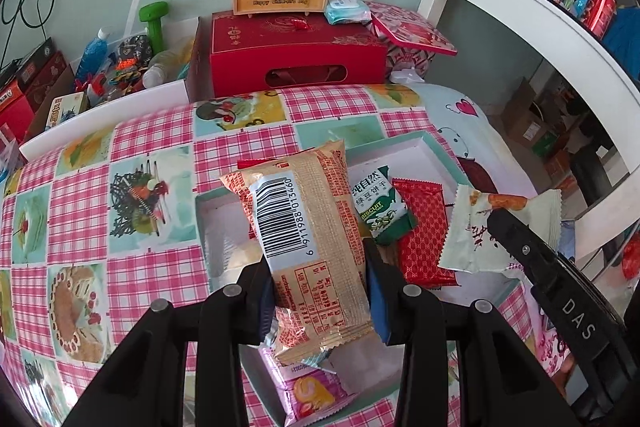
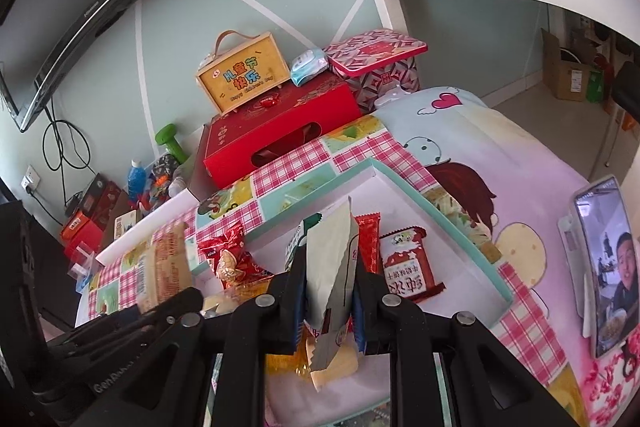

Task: Organize snacks
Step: 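Lift and carry the bread packet and white packet over the white tray with both tools, then open both tools to release the bread packet and white packet into the tray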

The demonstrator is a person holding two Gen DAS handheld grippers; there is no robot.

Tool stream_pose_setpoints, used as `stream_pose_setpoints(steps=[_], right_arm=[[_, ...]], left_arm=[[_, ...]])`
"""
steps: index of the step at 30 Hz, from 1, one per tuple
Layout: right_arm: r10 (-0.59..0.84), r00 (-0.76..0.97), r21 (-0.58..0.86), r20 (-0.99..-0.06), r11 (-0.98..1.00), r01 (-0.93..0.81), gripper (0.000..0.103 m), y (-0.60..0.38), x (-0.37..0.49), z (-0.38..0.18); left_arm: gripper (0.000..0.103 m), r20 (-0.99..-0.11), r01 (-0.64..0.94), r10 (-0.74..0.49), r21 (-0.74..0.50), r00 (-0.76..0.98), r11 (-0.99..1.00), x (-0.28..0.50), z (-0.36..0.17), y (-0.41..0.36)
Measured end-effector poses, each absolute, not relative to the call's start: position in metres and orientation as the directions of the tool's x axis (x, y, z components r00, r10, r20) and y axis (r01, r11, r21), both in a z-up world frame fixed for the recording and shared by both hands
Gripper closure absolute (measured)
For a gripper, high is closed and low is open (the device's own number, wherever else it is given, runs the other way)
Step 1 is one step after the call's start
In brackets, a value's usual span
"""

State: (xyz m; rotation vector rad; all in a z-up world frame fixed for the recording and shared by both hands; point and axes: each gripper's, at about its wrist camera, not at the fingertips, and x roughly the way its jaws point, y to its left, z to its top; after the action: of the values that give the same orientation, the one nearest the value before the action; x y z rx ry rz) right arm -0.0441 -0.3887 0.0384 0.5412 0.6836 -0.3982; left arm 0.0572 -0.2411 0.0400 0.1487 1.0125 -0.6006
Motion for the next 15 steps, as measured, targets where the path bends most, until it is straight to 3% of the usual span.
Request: stream_pose_setpoints(steps=[15], right_arm=[[-0.125, 0.717, 0.356, -0.686, 0.801, 0.481, 0.083, -0.392, -0.025, 0.021]], left_arm=[[0.063, -0.833, 0.521, -0.379, -0.131, 0.404, 0.843, 0.075, 0.019, -0.254]])
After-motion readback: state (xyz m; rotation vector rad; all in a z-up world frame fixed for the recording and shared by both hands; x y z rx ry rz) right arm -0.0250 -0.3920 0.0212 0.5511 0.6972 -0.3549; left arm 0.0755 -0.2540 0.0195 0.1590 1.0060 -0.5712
